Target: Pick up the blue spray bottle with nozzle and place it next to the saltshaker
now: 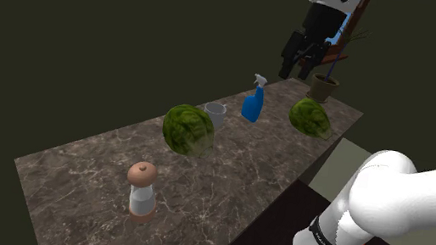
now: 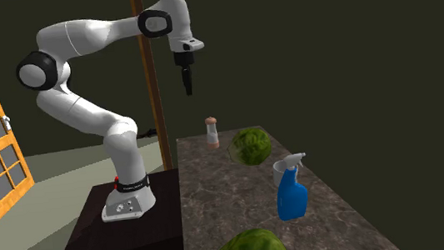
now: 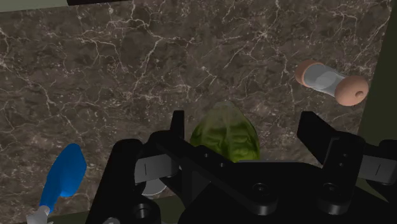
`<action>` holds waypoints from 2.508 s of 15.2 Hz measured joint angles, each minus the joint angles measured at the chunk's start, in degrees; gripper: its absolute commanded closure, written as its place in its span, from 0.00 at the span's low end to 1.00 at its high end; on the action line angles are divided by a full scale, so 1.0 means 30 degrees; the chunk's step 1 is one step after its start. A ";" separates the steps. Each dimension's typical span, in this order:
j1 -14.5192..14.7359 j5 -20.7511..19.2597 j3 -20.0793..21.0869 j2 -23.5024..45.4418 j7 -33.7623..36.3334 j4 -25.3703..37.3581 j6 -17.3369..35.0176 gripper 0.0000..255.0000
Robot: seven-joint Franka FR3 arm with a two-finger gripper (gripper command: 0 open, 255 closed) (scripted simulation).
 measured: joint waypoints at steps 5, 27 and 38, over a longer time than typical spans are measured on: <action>-0.0283 -0.0725 -0.0872 0.1219 -0.1036 -0.0202 0.1236 0.00; -0.1625 -0.1784 -0.6553 1.3871 -0.8171 0.5928 0.7085 0.00; -0.3471 0.0727 -0.7652 2.1501 -1.1525 1.2582 0.7356 0.00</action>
